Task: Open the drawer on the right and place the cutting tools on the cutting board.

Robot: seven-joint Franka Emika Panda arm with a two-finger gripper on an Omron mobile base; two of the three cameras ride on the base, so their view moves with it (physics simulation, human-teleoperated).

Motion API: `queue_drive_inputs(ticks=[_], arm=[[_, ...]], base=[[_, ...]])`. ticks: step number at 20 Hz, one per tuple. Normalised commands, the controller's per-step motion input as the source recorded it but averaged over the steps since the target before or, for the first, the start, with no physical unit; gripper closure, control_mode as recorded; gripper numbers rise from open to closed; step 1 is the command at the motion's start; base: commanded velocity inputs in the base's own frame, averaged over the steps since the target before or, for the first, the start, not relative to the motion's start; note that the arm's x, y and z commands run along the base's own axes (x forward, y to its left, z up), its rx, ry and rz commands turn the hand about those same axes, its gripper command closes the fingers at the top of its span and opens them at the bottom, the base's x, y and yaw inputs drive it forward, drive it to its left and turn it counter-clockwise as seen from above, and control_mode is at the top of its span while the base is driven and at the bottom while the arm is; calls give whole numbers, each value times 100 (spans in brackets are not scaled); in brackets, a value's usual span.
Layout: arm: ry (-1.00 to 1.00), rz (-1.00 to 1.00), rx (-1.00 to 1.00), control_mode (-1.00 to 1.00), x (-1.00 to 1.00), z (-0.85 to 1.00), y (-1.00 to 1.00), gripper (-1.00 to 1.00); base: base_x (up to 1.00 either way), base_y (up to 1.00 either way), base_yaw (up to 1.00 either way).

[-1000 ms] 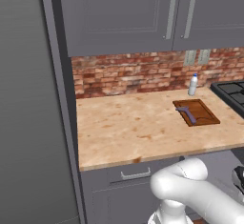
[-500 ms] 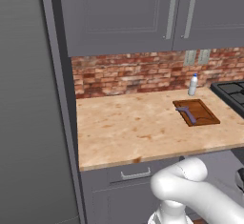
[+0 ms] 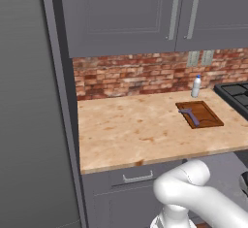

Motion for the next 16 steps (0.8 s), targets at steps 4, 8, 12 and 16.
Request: queue_drive_inputs(ticks=[4,8,12,16], arm=[[0,0,-1,-100,-9,-32,0,100],[5,0,0,-100,-3,-21,0,100],[7,0,0,-100,0,-10,0,100],[0,0,-2,-100,-7,-1,0,100]], base=[[0,0,0],[0,0,0],[0,0,0],[0,0,0]])
